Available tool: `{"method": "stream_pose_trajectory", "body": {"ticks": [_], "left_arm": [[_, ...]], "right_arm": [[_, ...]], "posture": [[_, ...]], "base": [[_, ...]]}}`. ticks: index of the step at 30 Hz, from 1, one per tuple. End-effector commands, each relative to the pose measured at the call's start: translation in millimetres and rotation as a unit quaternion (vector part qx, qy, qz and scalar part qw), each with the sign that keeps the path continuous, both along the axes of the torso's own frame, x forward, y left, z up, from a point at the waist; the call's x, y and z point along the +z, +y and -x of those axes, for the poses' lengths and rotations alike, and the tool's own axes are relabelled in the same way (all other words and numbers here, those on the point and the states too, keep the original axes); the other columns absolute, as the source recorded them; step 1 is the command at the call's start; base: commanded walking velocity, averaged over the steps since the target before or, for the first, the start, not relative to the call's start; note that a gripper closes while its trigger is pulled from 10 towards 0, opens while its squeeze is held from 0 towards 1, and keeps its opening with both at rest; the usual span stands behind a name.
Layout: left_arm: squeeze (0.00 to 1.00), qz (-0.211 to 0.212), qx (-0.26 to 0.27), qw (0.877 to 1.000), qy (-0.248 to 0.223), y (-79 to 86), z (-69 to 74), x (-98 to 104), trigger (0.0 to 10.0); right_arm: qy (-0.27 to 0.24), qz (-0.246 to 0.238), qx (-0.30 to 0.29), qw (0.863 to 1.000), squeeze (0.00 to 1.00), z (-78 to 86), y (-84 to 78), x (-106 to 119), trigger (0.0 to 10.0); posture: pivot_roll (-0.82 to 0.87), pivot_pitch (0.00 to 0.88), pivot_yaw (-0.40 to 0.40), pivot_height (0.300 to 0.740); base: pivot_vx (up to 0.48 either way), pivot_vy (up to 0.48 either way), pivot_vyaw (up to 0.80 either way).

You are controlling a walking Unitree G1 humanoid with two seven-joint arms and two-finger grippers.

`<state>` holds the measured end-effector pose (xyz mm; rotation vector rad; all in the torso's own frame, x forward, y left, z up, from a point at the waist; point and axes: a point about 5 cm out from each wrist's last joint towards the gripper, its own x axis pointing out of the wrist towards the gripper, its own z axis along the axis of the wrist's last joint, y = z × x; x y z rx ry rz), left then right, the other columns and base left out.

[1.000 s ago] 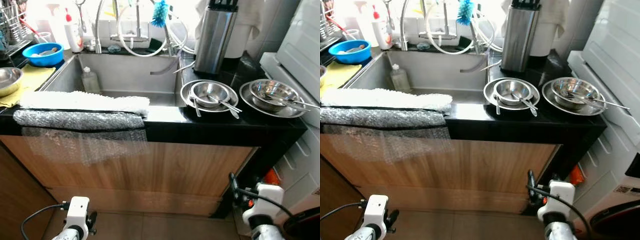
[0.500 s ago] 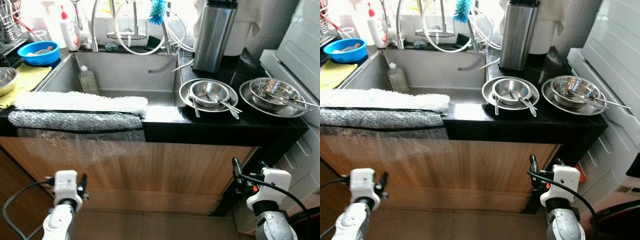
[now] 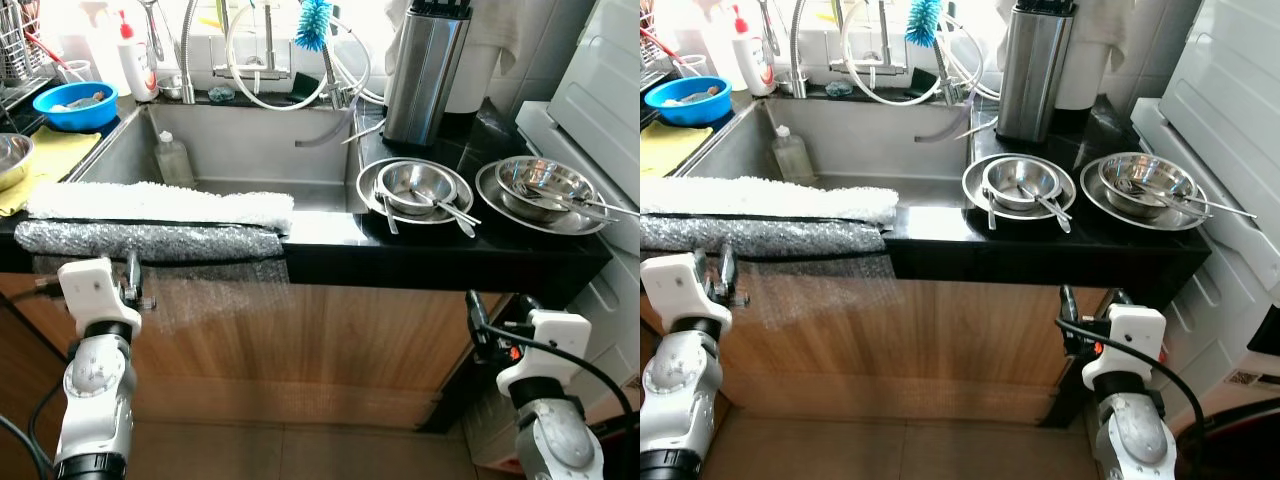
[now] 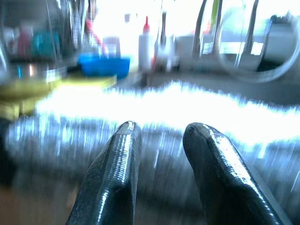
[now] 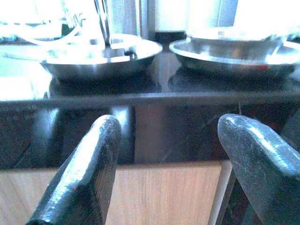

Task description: Kitchen organization

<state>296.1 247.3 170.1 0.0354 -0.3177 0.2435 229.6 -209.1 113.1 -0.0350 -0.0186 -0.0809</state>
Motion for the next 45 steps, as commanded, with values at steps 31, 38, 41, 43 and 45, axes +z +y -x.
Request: {"method": "stream_pose_trajectory", "body": {"ticks": [31, 38, 41, 43, 45], "left_arm": [[0.00, 0.049, -0.240, 0.969, -0.036, -127.1, -42.1, 53.1, 10.0], [0.00, 0.039, -0.241, 0.969, -0.029, -127.3, -44.5, 47.5, 10.0], [0.00, 0.035, -0.221, 0.974, -0.032, -117.6, -45.4, 44.7, 10.0], [0.00, 0.030, -0.210, 0.977, -0.026, -110.7, -45.4, 39.6, 10.0], [0.00, 0.010, -0.189, 0.982, -0.012, -94.9, -43.9, 28.8, 10.0]], "right_arm": [[-0.090, 0.036, 0.082, 0.992, 0.00, -61.8, 27.9, 53.9, 10.0], [-0.107, 0.019, 0.060, 0.992, 0.00, -64.6, 26.9, 61.2, 10.0], [-0.123, 0.007, 0.055, 0.991, 0.00, -60.5, 31.3, 64.6, 10.0], [-0.121, 0.017, 0.061, 0.991, 0.00, -57.0, 35.5, 63.3, 10.0], [-0.115, 0.014, 0.050, 0.992, 0.00, -47.6, 35.0, 57.3, 10.0]], "posture": [[-0.17, 0.021, -0.018, 0.740], [-0.17, 0.014, -0.019, 0.740], [-0.17, 0.005, -0.021, 0.740], [-0.17, 0.000, -0.022, 0.740], [-0.17, 0.000, -0.023, 0.740]], "base": [[0.000, 0.000, 0.00], [0.000, 0.000, 0.00], [0.000, 0.000, 0.00], [0.000, 0.000, 0.00], [0.000, 0.000, 0.00]]}}
